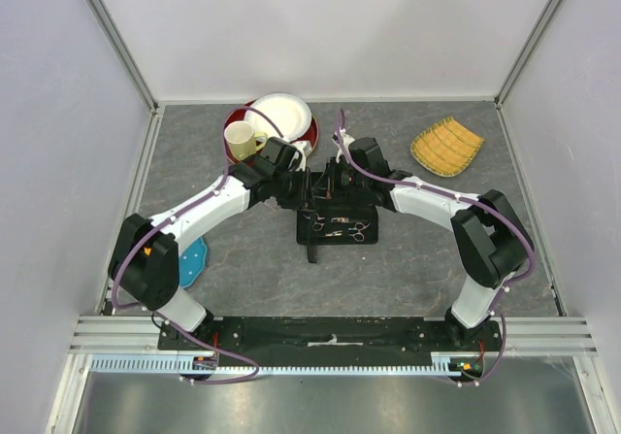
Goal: Sort the hair-cutting tools
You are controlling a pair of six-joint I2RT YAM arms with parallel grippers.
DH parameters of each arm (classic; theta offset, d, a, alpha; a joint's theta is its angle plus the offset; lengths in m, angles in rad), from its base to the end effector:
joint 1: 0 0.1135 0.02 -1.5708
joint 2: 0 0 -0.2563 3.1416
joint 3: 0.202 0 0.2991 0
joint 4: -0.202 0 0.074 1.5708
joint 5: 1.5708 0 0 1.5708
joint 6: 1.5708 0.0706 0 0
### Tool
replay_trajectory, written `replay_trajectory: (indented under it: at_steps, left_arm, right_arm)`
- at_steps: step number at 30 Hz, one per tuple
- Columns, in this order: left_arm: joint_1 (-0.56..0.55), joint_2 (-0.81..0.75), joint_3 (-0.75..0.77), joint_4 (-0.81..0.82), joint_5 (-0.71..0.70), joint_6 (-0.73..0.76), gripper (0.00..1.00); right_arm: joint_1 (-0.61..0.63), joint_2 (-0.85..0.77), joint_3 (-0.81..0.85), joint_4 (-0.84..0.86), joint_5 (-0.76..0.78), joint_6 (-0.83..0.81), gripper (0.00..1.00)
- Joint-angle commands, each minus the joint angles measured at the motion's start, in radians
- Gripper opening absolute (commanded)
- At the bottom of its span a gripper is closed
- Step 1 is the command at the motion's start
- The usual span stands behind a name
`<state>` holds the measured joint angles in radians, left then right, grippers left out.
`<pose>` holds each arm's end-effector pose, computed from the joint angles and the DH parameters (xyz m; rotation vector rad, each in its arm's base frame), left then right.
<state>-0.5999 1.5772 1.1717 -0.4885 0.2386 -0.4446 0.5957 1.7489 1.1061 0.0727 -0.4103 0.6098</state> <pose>0.3239 -0.2418 0.1982 0.3083 2.5610 -0.7202 0.3589 0.2773 0.1633 -0.2451 2.2986 1.1056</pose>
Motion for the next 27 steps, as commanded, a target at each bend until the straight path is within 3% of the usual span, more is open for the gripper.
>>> replay_trajectory:
  at_steps: [1,2,4,6,9,14,17,19,22,27]
  left_arm:
    - [0.000,-0.071,0.023,-0.002,0.002,0.038,0.38]
    - [0.002,-0.089,0.029,-0.008,0.002,0.047,0.48]
    - [0.008,-0.108,0.039,-0.024,0.022,0.081,0.57]
    - [0.020,-0.134,0.049,-0.031,0.057,0.119,0.60]
    - [0.064,-0.172,0.052,-0.032,0.197,0.148,0.62]
    - [0.181,-0.226,0.034,-0.002,0.545,0.161,0.62]
    - [0.196,-0.256,0.023,0.077,0.738,0.121,0.63]
    - [0.196,-0.272,-0.007,0.213,0.845,0.032,0.63]
    - [0.196,-0.272,-0.038,0.375,0.913,-0.094,0.63]
    - [0.196,-0.244,-0.015,0.381,0.884,-0.132,0.61]
  right_arm:
    - [0.001,-0.052,0.035,0.023,0.001,-0.019,0.00]
    - [0.000,-0.057,0.038,0.013,0.001,-0.027,0.00]
    - [-0.011,-0.077,0.055,-0.014,-0.028,-0.051,0.00]
    - [-0.019,-0.097,0.069,-0.028,-0.056,-0.065,0.00]
    - [-0.040,-0.127,0.083,-0.043,-0.142,-0.081,0.00]
    - [-0.105,-0.187,0.122,-0.070,-0.295,-0.076,0.00]
    - [-0.119,-0.233,0.176,-0.114,-0.390,-0.085,0.00]
    - [-0.119,-0.249,0.210,-0.122,-0.442,-0.088,0.00]
    - [-0.119,-0.252,0.256,-0.125,-0.521,-0.073,0.00]
    - [-0.114,-0.276,0.285,-0.110,-0.571,-0.070,0.00]
